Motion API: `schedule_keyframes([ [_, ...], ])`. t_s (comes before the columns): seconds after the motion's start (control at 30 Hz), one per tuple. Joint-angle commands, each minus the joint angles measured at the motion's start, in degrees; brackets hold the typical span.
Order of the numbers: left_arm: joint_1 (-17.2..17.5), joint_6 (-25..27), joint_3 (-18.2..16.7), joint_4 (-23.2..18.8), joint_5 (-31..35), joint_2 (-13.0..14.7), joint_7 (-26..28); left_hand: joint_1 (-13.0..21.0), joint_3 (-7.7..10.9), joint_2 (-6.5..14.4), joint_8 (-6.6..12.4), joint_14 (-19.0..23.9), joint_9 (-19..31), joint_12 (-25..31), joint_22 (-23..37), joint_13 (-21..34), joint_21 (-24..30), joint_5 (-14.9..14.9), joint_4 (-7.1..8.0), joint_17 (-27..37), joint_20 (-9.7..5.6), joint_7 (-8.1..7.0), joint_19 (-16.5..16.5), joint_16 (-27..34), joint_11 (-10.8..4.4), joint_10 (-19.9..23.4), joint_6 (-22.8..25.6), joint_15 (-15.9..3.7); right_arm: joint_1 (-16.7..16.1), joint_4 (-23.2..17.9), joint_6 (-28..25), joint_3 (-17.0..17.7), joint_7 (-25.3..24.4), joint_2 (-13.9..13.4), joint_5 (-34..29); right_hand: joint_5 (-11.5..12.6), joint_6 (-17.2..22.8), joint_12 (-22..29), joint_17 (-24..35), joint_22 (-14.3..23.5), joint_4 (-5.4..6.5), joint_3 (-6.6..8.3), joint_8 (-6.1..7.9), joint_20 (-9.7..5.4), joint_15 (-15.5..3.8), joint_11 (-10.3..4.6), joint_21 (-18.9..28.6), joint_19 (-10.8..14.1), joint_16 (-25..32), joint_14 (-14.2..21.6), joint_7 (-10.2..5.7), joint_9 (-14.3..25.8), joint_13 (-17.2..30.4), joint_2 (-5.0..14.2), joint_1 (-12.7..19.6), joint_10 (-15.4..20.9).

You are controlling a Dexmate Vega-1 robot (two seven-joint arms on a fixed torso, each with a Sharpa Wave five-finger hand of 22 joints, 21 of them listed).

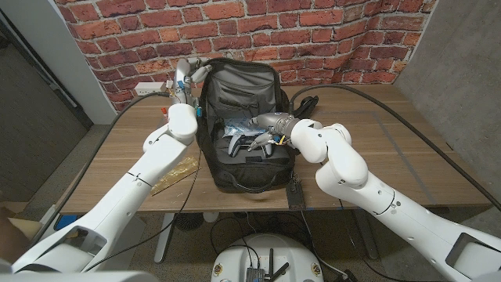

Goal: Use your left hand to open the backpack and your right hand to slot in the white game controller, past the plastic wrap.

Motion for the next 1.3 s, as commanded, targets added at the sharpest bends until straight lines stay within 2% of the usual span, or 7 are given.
schedule_keyframes([
  [0.03, -0.3, 1.1, 0.4, -0.4, -0.2, 0.0, 0.0, 0.0, 0.16, 0.6, 0.21, 0.1, 0.3, 0.3, 0.2, 0.3, 0.0, 0.3, 0.25, 0.2, -7.31, 0.31, 0.7, -0.2, -0.07, 0.1, -0.1, -0.47, -2.8, -4.6, -1.5, 1.9, -1.3, -3.5, 1.8, 0.2, 0.2, 0.2, -0.1, 0.1, -0.28, 0.41, -0.11, -0.12, -1.29, -0.71, 0.4, 0.7, 0.5, 0.6, 0.27, 0.2, -0.1, 0.62, 0.0, 0.7],
  [0.57, -0.2, 1.7, 1.0, -1.0, -0.1, -0.7, 0.8, -0.1, 0.17, 0.6, 0.20, 0.1, 0.3, 0.4, 0.2, 0.3, 0.0, 0.3, 0.29, 0.2, -7.31, 0.28, 0.6, -0.2, -0.12, 0.2, -0.1, -0.44, -6.4, -9.7, -3.3, 5.2, -1.9, -7.2, 3.5, 0.0, 2.2, 0.5, -0.3, 0.1, -0.33, 0.45, 0.60, -0.52, -1.73, -1.15, 0.5, 1.7, 0.9, 1.7, -0.97, 0.2, -0.8, 1.09, -0.1, 2.2],
  [1.0, -0.4, 3.4, 1.8, -1.5, 0.1, -1.2, 1.1, -0.1, 0.18, 0.5, 0.22, 0.0, 0.3, 0.3, 0.2, 0.3, 0.0, 0.3, 0.26, 0.2, -7.30, 0.36, 0.7, -0.2, -0.01, 0.1, -0.1, -0.44, -10.3, -13.9, -3.2, 11.1, -5.2, -12.5, 11.4, -0.1, 3.9, 0.8, -0.5, 0.1, 0.14, -0.04, 1.03, -1.04, -2.58, -1.22, 0.7, 3.1, 1.5, 3.1, -1.49, 0.1, -1.4, 1.18, -1.5, 3.9],
  [1.3, -0.1, 4.6, 2.3, -2.2, 0.0, -1.1, 0.8, -0.1, 0.19, 0.5, 0.26, 0.1, 0.3, 0.4, 0.2, 0.3, 0.0, 0.3, 0.23, 0.2, -7.27, 0.47, 0.7, -0.2, -0.04, 0.2, 0.0, -0.46, -11.5, -15.7, -6.0, 13.1, -7.7, -15.6, 16.2, 0.0, 4.1, 0.5, -0.5, 0.1, 0.57, -0.21, 0.98, -0.63, -1.73, -0.86, 0.3, 2.7, 1.3, 2.5, -1.25, 0.1, -1.7, 1.65, -2.4, 3.7],
])
